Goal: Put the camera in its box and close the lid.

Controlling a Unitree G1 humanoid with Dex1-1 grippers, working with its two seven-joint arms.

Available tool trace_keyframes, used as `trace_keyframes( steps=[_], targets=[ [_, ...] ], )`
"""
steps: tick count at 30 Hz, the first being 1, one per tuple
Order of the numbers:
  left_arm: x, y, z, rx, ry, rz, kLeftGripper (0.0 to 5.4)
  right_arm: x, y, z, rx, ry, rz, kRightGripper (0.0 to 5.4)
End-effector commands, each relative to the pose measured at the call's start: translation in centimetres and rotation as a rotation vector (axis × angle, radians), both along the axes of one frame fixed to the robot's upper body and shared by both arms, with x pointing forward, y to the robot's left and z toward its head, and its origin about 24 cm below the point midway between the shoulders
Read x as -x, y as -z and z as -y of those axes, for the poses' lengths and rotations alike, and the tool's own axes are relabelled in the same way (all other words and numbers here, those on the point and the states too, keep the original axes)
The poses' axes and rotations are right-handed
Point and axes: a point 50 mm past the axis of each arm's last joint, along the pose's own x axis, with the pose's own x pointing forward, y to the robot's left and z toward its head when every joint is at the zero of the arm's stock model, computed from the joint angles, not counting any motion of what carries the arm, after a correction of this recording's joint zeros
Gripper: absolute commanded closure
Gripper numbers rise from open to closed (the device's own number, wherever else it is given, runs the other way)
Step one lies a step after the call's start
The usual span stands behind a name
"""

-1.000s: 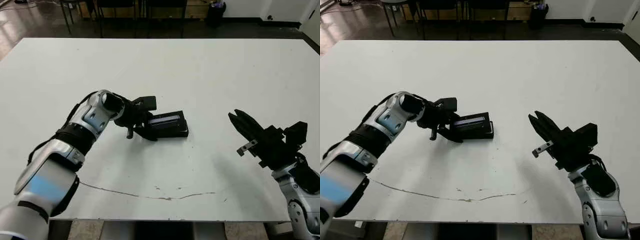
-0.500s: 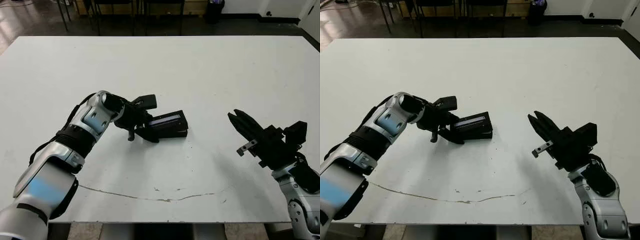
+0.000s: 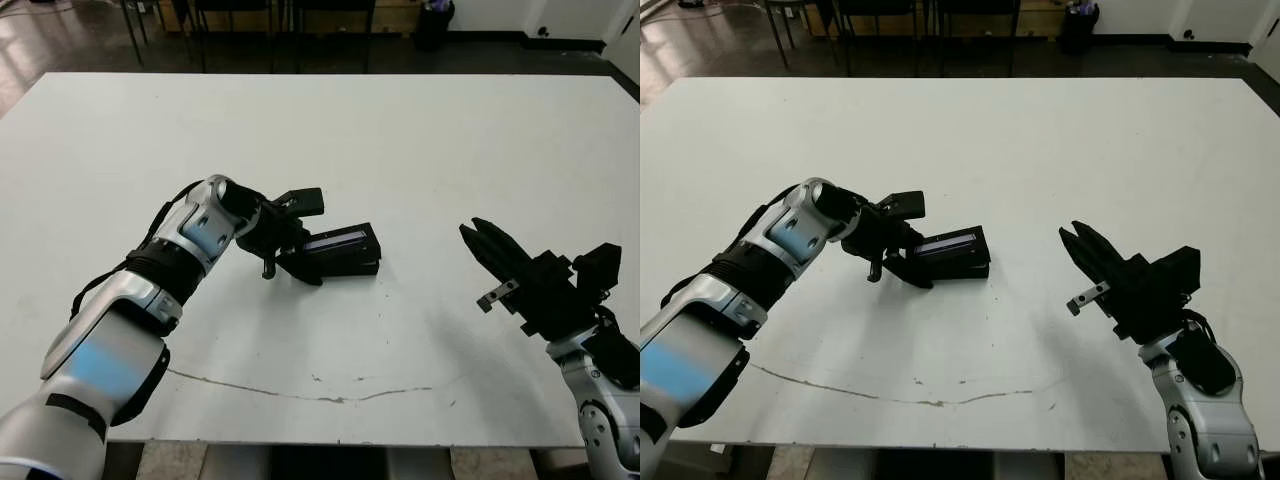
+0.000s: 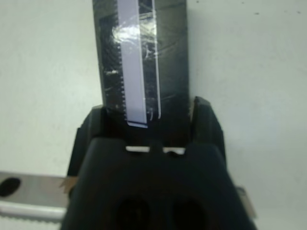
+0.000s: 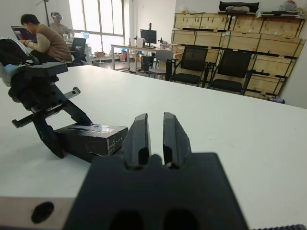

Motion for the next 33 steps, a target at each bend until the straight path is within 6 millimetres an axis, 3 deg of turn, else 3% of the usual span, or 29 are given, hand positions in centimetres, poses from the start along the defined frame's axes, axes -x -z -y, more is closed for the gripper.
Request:
trace_keyframes(
  steps=[1,7,15,24,30,33],
  targets=[
    [2.9,5.2,2.2,-0.049,0.075,-0.164,4.08,0.3,0.4,0.4,0.011,0.013,-0.027,5.4],
    [3.0,5.9,2.4,-0.131,0.122,-0.079,4.14,0.6,0.5,0.4,0.016,0.021,-0.028,5.4],
    [2.9,5.4,2.3,-0.177,0.238,0.068,4.22,0.6,0.7,0.3,0.011,0.02,-0.024,5.4],
    [2.6,5.3,2.0,-0.232,0.221,0.067,4.24,0.5,0.9,0.2,0.009,0.019,-0.023,5.4],
    [2.6,5.4,1.2,-0.26,0.103,-0.108,4.24,0.4,0.9,0.2,0.007,0.018,-0.021,5.4],
    [2.9,5.4,1.0,-0.29,0.193,-0.093,3.64,0.4,1.0,0.1,0.007,0.01,-0.019,5.4]
  ],
)
